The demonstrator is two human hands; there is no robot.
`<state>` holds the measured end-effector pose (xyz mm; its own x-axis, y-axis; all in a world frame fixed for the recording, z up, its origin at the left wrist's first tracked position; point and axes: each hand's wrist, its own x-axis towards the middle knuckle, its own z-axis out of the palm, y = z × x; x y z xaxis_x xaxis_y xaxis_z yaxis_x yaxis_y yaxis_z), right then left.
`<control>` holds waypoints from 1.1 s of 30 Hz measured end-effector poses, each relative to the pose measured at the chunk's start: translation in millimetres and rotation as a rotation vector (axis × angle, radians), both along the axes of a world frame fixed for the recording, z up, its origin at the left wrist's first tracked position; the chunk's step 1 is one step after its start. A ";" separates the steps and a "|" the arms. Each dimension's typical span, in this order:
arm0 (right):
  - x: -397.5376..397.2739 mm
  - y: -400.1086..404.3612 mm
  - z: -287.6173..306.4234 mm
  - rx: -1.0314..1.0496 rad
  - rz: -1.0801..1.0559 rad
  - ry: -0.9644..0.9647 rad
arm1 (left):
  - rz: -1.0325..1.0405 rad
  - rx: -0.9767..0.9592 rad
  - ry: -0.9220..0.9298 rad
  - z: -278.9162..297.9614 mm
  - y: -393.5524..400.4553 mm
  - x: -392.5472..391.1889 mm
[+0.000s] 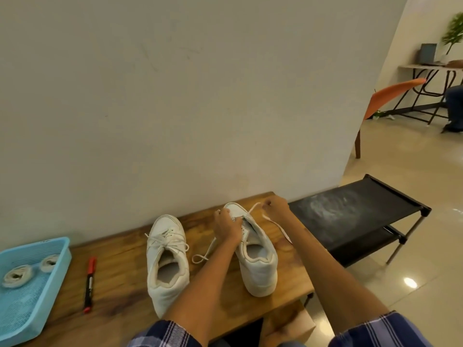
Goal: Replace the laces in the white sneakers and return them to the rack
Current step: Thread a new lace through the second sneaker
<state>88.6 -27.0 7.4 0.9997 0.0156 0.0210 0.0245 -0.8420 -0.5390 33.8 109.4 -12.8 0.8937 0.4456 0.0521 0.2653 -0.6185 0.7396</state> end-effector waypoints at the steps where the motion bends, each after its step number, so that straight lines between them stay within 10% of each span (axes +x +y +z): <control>1: -0.1 1.2 3.3 -0.019 0.030 0.019 | 0.004 0.009 -0.003 2.3 0.3 -0.1; 21: -48.4 72.4 279.8 0.708 0.008 -0.635 | -0.078 -0.423 -0.659 300.4 5.2 -3.2; 33: -97.4 68.8 341.4 1.054 0.014 -0.606 | -0.057 -0.595 -0.765 364.4 -6.3 -51.9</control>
